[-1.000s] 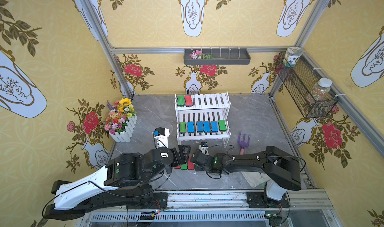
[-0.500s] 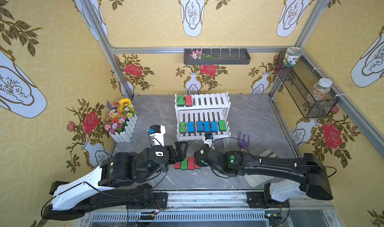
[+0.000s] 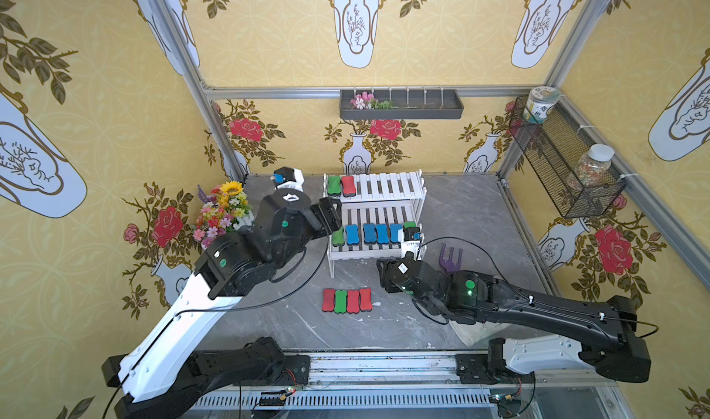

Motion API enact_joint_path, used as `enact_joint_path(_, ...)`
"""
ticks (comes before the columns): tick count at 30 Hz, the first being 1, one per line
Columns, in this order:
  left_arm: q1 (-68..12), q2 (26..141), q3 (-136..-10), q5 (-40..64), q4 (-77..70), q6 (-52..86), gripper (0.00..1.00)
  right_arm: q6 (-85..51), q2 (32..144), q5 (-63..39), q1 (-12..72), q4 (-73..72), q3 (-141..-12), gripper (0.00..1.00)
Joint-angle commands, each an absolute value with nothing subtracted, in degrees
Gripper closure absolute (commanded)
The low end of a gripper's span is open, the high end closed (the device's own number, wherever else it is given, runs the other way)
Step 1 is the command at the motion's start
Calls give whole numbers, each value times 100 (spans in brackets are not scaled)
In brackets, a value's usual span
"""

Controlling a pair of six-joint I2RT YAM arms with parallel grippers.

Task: Remove the whiteboard erasers from the shelf
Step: Pick up the whiteboard eraser from the shelf.

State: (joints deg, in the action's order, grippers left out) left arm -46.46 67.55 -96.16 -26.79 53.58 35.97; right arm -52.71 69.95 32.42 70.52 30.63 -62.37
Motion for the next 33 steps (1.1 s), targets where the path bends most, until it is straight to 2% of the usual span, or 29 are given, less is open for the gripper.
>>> enact_joint_path(1, -4440, 7590, -10243, -2455, 5351, 2833, 25, -5596, 6961, 3139, 7066, 3109, -5942, 40)
enact_joint_path(3, -4327, 8239, -10827, -2450, 5469, 2695, 29, -5664, 6947, 3069, 7064, 3172, -5855, 40)
enact_joint_path(7, -4029, 9181, -11784, -2260, 5686, 2632, 31, -5643, 6727, 3063, 7049, 3234, -5660, 39)
enact_joint_path(13, -3788, 10153, -12789, -2437, 6376, 2764, 39, -5599, 6147, 2973, 6870, 3190, -5176, 39)
enact_joint_path(24, -3788, 10488, -12564, -3006, 6584, 3029, 43, -5616, 5106, 2926, 6570, 3481, -4584, 38)
enact_joint_path(33, -3788, 10706, -12607, -3238, 6606, 3026, 44, -5694, 4791, 2995, 6530, 3690, -4455, 38)
